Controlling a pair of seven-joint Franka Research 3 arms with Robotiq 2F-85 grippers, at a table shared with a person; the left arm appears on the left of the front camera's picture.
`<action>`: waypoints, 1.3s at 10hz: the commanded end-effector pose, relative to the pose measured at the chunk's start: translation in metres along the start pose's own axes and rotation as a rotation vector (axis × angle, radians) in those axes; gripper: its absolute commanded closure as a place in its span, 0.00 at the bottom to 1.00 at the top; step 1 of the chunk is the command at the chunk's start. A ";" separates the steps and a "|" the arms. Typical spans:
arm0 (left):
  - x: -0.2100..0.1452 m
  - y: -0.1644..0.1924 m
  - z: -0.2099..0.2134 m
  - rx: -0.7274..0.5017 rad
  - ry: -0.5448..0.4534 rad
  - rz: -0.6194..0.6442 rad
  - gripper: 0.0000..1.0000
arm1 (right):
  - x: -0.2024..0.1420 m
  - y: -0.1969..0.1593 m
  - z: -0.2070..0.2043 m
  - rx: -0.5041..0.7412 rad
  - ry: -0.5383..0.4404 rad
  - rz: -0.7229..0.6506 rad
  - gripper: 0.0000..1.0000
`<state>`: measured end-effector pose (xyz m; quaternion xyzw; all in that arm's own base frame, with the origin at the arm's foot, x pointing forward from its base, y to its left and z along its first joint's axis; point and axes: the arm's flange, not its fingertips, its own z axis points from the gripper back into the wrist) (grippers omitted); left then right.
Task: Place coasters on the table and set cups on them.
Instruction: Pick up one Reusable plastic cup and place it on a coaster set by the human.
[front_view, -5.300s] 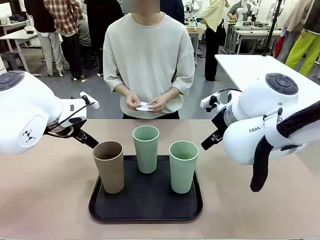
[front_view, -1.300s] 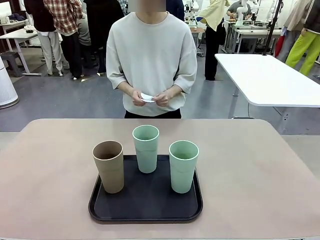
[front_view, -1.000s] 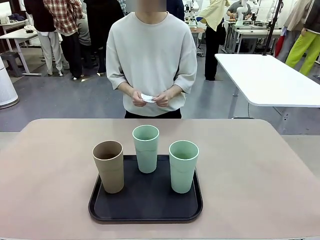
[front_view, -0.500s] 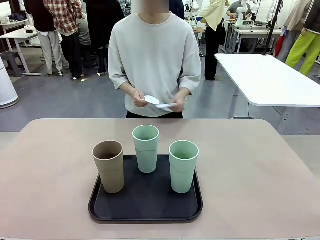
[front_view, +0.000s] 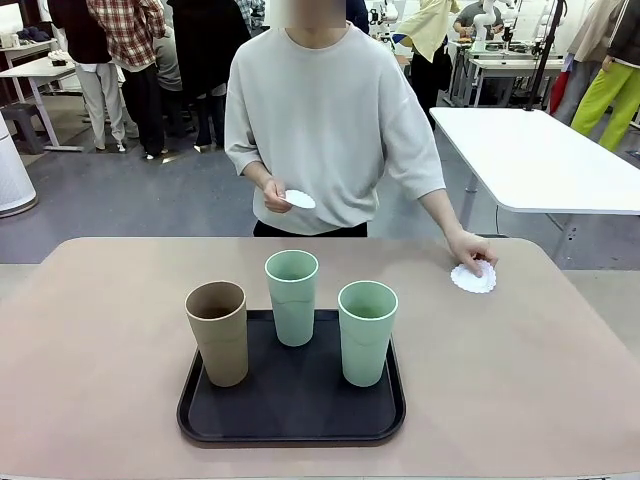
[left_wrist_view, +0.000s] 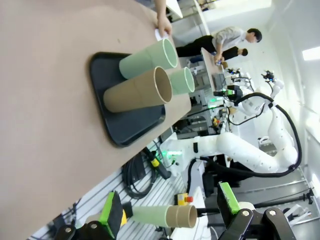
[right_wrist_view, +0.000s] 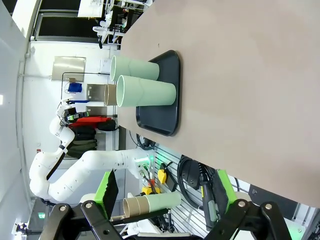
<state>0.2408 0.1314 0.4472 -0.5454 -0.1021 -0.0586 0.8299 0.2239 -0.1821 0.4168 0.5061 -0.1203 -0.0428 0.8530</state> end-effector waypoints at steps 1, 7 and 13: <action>-0.001 0.001 0.002 -0.008 -0.006 -0.005 0.00 | 0.001 0.000 0.000 0.014 -0.008 0.002 0.00; -0.001 0.001 0.002 -0.008 -0.006 -0.005 0.00 | 0.001 0.000 0.000 0.014 -0.008 0.002 0.00; -0.001 0.001 0.002 -0.008 -0.006 -0.005 0.00 | 0.000 0.000 0.000 -0.001 0.000 0.000 0.00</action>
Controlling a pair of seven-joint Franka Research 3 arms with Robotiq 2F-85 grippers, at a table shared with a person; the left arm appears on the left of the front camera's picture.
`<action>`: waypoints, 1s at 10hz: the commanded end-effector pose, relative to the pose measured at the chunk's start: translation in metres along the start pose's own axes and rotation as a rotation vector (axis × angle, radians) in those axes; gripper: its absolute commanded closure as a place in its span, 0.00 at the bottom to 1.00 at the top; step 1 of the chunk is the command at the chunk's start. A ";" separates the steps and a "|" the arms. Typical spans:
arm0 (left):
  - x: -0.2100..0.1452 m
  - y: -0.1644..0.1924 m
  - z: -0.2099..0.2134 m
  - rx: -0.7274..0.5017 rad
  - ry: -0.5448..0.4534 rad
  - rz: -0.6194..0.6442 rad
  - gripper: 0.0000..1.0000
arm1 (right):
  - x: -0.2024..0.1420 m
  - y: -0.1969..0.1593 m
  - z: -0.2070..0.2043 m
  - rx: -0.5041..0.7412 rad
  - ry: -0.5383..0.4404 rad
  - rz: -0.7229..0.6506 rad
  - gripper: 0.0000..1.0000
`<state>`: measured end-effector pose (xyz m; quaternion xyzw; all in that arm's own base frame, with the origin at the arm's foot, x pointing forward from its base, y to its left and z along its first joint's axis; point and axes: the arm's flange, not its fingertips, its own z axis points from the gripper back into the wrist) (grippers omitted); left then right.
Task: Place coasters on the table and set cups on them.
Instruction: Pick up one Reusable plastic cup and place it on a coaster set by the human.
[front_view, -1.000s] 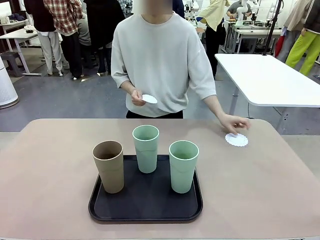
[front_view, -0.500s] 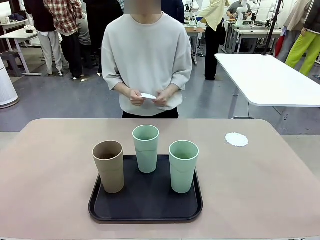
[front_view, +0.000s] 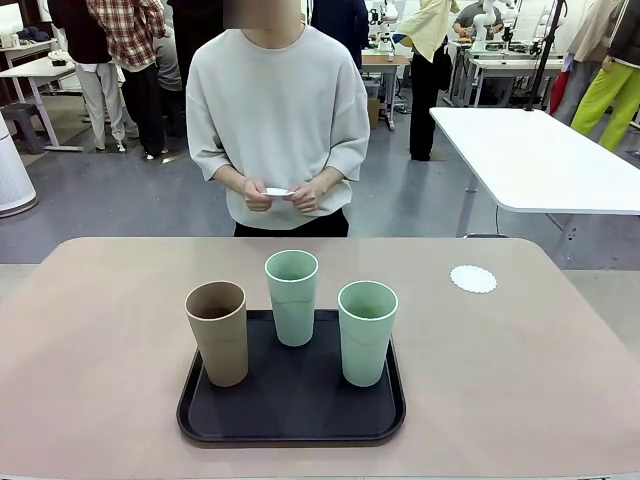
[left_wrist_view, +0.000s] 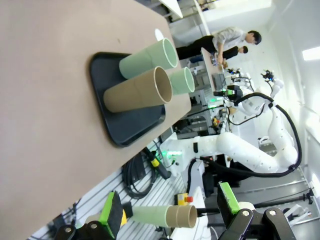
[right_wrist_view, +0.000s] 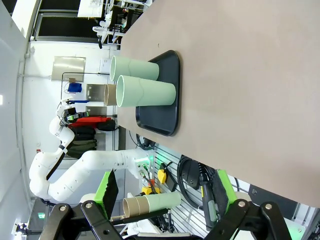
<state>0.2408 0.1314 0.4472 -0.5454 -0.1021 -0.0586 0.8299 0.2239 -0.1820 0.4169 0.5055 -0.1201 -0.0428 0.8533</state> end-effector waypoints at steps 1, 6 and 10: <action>-0.001 0.001 0.002 -0.008 -0.006 -0.005 0.00 | 0.016 0.000 -0.014 0.040 -0.014 0.091 0.00; -0.001 0.001 0.002 -0.008 -0.006 -0.005 0.00 | 0.076 0.062 -0.175 -0.153 0.040 0.764 0.00; -0.001 0.001 0.002 -0.008 -0.006 -0.005 0.00 | 0.060 0.070 -0.232 0.081 0.275 0.865 0.00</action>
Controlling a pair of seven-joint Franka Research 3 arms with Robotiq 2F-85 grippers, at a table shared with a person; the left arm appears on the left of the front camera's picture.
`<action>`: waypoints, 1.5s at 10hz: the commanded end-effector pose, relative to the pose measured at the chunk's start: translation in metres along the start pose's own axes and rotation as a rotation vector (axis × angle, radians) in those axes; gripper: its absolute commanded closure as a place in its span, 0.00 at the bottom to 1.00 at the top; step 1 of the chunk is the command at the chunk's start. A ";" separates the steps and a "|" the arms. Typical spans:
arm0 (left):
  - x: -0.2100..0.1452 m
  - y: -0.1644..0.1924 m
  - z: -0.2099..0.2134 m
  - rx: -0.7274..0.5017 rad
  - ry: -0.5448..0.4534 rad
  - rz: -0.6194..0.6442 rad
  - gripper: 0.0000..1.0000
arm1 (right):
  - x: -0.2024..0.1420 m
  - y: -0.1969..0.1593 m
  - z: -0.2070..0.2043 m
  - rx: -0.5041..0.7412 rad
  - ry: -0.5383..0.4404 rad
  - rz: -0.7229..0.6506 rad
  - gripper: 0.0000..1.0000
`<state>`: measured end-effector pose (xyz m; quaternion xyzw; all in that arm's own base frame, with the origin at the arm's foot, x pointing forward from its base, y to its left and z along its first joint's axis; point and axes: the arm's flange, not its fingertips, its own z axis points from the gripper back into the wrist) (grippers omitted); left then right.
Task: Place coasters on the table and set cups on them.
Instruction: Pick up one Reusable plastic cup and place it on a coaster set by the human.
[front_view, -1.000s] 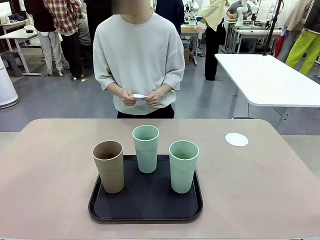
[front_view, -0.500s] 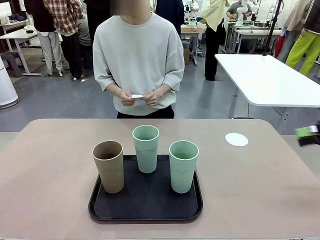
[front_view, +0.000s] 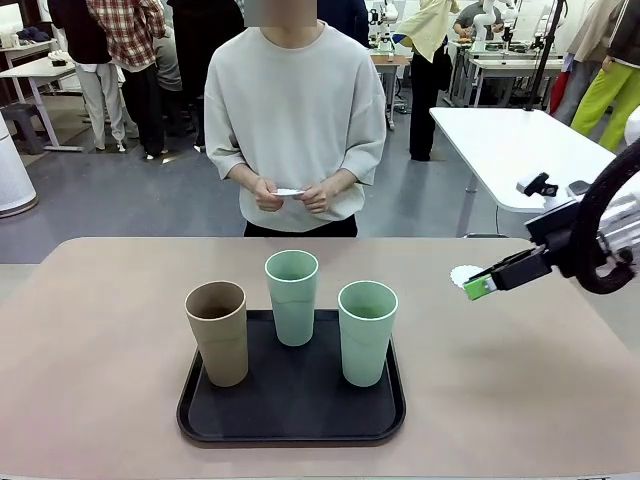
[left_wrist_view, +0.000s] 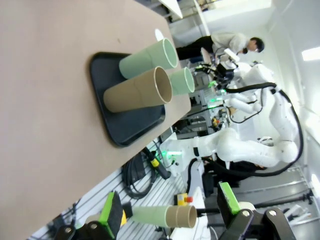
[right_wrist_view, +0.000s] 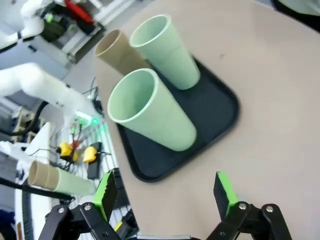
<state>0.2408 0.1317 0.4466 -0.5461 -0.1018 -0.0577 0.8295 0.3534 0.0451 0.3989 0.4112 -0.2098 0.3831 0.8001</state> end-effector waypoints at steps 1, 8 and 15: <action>-0.001 0.000 0.002 -0.006 -0.006 -0.007 0.00 | -0.030 0.009 -0.003 0.129 -0.030 0.029 0.00; -0.001 0.000 0.002 -0.006 -0.006 -0.007 0.00 | -0.007 -0.003 0.025 0.014 -0.081 0.235 0.00; -0.001 0.000 0.002 -0.006 -0.006 -0.007 0.00 | -0.029 -0.014 -0.030 -0.013 -0.064 0.679 0.00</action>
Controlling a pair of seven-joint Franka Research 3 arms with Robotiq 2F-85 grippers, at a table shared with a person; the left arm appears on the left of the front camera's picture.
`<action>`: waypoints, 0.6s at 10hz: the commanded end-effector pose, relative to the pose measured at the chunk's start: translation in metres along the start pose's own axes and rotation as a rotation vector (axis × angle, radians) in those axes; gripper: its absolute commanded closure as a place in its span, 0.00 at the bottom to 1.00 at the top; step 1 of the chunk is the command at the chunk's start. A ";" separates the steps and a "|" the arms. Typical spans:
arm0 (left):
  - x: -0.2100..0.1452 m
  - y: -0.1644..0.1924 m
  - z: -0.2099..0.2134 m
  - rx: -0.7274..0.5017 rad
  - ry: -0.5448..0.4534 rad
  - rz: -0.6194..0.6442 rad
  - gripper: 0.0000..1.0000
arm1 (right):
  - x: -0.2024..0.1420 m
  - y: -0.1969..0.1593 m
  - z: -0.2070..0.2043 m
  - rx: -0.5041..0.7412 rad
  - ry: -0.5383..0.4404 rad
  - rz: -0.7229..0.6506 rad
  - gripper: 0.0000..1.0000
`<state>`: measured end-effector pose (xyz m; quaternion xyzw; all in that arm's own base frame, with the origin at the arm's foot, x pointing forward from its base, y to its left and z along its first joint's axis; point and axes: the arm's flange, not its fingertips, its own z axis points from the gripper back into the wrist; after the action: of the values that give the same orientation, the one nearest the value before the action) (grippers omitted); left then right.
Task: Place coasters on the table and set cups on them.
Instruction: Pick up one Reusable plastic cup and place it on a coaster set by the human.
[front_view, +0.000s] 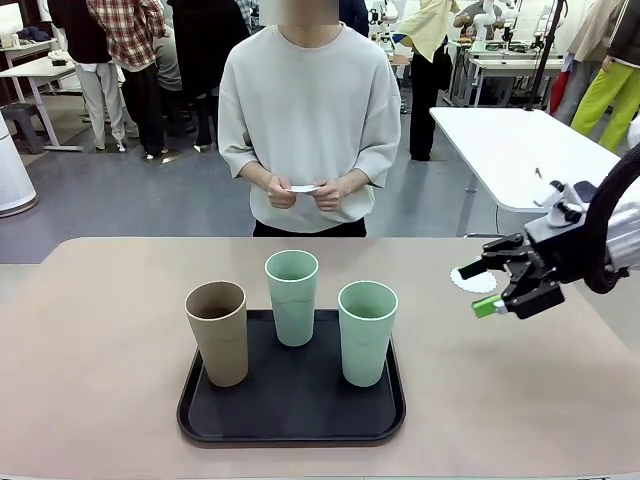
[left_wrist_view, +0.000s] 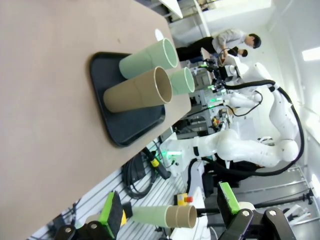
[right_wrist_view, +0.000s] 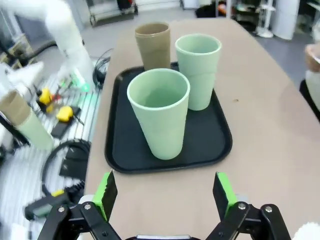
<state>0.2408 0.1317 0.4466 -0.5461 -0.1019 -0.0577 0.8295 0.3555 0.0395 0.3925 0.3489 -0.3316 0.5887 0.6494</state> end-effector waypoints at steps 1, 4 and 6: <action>-0.001 0.000 0.002 -0.006 -0.006 -0.007 0.00 | -0.030 0.007 -0.041 -0.049 -0.003 0.157 0.00; -0.001 0.000 0.002 -0.006 -0.006 -0.007 0.00 | -0.052 -0.007 -0.080 -0.053 0.026 0.121 0.00; -0.001 0.000 0.002 -0.006 -0.006 -0.007 0.00 | -0.054 -0.007 -0.104 -0.039 0.035 0.086 0.00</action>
<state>0.2408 0.1317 0.4466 -0.5461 -0.1019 -0.0577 0.8295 0.3753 0.0828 0.3011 0.3185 -0.3381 0.6171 0.6351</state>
